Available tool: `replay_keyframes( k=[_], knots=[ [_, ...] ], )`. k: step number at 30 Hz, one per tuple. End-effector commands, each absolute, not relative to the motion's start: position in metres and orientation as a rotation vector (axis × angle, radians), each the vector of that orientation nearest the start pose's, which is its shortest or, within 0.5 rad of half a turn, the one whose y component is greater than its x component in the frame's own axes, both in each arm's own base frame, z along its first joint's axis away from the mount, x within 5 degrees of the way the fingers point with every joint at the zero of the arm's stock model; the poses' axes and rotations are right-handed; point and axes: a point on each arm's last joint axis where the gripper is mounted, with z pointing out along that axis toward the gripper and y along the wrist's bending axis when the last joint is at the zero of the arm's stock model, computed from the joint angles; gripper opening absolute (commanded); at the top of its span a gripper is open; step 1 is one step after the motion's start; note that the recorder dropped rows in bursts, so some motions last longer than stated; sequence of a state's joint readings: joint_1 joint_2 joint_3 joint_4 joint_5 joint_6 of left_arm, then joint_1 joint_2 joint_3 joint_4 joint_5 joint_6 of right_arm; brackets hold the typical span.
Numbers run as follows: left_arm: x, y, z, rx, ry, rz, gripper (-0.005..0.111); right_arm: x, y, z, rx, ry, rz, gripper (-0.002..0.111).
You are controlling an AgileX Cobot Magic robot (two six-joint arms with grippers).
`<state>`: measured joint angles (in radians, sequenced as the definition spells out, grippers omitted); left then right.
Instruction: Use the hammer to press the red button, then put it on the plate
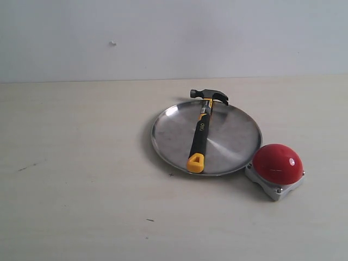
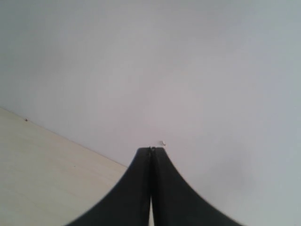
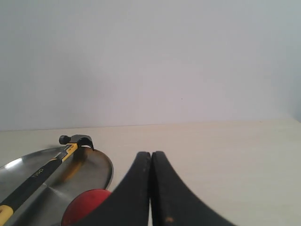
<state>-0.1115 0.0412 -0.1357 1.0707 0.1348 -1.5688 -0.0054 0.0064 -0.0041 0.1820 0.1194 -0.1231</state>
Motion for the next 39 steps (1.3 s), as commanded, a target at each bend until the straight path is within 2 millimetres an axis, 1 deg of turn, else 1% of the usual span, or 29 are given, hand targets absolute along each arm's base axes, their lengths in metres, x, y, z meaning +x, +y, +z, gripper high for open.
replay_keyframes(
  k=[1, 13, 16, 18, 24, 28, 31, 39],
  knots=[
    [0.052, 0.005, 0.250, -0.376, 1.415, -0.417, 0.000, 0.056, 0.001, 0.202, 0.038, 1.606, 0.050, 0.000],
    [0.052, 0.005, 0.250, -0.376, 1.415, -0.417, 0.000, 0.056, 0.001, 0.202, 0.039, 1.606, 0.052, 0.000],
    [0.048, 0.007, 0.252, -0.352, 1.382, -0.357, 0.000, 0.056, 0.001, 0.202, 0.038, 1.606, 0.050, 0.000],
    [0.049, 0.007, 0.245, -0.365, 1.393, -0.337, 0.000, 0.056, 0.001, 0.202, 0.038, 1.606, 0.050, 0.000],
    [0.056, 0.010, 0.210, -0.430, 1.464, -0.243, 0.000, 0.056, 0.001, 0.202, 0.036, 1.606, 0.048, 0.000],
    [0.055, 0.014, 0.209, -0.478, 1.456, -0.183, 0.000, 0.056, 0.001, 0.202, 0.036, 1.606, 0.048, 0.000],
    [0.055, 0.014, 0.210, -0.443, 1.460, -0.144, 0.000, 0.056, 0.001, 0.202, 0.036, 1.606, 0.048, 0.000],
    [0.055, 0.014, 0.210, -0.440, 1.459, -0.150, 0.000, 0.056, 0.001, 0.202, 0.038, 1.606, 0.050, 0.000]
  ],
)
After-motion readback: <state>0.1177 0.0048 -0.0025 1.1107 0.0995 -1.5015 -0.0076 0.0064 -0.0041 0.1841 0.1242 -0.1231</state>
